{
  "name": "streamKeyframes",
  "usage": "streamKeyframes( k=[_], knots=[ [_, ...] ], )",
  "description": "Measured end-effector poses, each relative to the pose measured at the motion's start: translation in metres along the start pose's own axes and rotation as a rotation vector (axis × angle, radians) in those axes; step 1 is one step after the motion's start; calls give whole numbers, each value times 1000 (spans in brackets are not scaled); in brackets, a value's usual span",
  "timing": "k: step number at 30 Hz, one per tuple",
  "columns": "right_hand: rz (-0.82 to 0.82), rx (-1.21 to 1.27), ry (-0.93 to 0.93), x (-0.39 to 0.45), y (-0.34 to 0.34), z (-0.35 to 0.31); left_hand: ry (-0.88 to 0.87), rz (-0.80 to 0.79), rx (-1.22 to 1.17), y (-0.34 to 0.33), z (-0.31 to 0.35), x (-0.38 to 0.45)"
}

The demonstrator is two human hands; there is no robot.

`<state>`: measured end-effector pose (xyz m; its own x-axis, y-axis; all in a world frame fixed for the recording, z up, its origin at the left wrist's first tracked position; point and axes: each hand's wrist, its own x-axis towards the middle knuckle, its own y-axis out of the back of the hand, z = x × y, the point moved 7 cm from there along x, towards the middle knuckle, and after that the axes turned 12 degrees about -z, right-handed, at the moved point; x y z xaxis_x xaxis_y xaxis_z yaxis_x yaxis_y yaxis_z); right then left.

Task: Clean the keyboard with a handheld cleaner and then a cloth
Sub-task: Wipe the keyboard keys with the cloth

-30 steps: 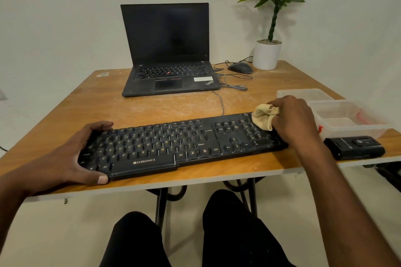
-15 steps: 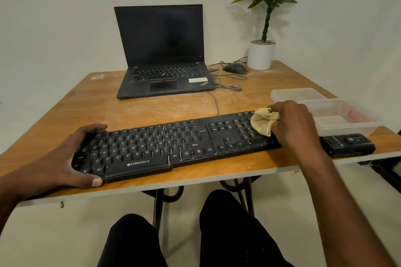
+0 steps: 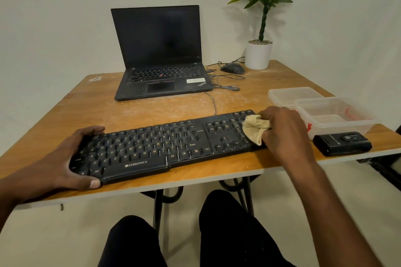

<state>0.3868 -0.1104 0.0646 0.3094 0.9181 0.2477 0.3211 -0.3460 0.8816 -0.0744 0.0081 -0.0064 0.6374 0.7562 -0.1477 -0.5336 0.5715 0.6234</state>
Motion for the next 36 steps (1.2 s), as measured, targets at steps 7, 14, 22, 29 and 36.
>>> streamKeyframes(
  k=[7,14,22,29,36],
  knots=[
    [-42,76,10,-11,-10,-10,-2,-1,8,2,-1,1],
    [-66,62,134,-17,-16,-36,1,-9,-3,1,-3,1],
    [52,5,-77,-11,3,-10,-6,-2,-22,1,-3,1],
    [-51,59,96,-19,-22,-45,-32,2,-27,2,-2,2],
    [19,48,-75,-16,7,1,-7,-8,-32,2,-4,2]
  ],
)
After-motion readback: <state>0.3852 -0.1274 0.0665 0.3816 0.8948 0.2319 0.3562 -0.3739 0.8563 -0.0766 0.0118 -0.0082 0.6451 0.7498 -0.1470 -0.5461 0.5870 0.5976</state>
